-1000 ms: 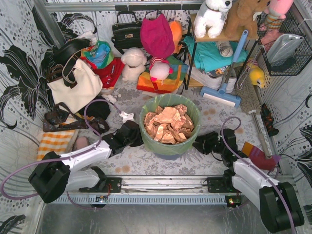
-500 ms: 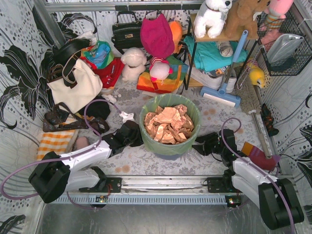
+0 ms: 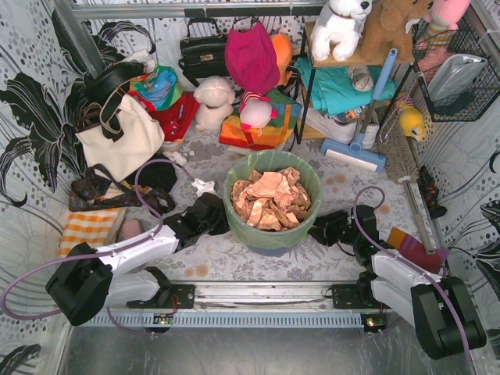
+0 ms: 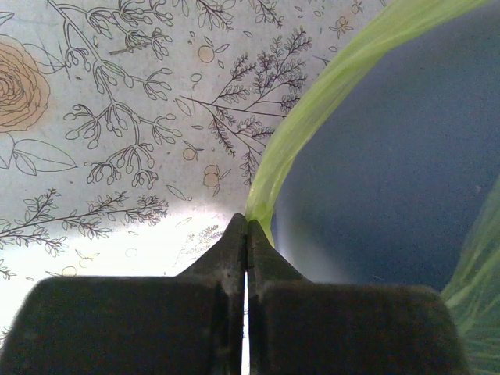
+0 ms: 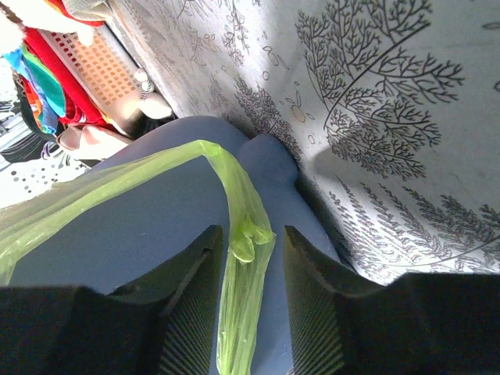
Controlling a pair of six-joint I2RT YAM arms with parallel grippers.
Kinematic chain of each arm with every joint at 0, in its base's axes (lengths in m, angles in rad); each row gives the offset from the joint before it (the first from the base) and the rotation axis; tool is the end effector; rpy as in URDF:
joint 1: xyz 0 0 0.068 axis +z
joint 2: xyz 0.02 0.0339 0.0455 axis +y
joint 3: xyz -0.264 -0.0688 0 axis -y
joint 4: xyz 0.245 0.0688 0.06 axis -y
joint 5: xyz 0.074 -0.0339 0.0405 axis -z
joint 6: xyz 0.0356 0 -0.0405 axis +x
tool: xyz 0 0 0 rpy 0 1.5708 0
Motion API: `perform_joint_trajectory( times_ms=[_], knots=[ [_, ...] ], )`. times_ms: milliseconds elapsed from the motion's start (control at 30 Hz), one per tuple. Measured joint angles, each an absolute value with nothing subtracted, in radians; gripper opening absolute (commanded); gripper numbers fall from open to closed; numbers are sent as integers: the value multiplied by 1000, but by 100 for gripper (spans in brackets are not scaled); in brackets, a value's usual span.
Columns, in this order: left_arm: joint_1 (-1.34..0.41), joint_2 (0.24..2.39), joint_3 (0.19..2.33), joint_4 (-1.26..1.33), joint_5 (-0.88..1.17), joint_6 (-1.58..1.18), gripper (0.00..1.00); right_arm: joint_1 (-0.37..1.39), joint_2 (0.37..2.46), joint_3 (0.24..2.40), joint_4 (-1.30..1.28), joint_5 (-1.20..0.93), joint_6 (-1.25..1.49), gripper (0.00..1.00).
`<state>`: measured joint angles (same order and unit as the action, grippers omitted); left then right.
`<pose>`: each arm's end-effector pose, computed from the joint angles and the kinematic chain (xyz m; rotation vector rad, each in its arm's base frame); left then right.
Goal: Tie the trash bag
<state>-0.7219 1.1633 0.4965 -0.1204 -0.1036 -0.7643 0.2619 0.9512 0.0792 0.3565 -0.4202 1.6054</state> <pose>0.1692 -0.1441 0.1740 -0.1037 2.4324 -0.5875 0.1536 0.0562 0.1269 1.2761 2.0902 1.4467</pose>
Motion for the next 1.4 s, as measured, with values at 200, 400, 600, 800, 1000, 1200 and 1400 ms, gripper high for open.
perform_joint_trajectory(
  times_ms=[200, 400, 600, 800, 1000, 1200, 1400],
  knots=[
    [-722, 1163, 496, -120, -102, -765, 0, 261, 976, 79, 386, -433, 1610, 25],
    [-722, 1163, 494, -112, -100, -771, 0, 261, 977, 80, 401, -442, 1618, 5],
    [-722, 1163, 492, -105, -98, -773, 0, 261, 959, 83, 383, -450, 1612, 0],
    [-722, 1160, 491, -108, -99, -773, 0, 261, 835, 141, 179, -402, 1507, 0],
    [-722, 1148, 491, -136, -110, -773, 0, 261, 714, 256, -140, -286, 1332, 0],
    [-722, 1147, 492, -147, -113, -772, 0, 261, 728, 351, -379, -165, 1155, 0],
    [-722, 1156, 494, -154, -113, -771, 0, 261, 773, 404, -469, -121, 1050, 0]
  ],
)
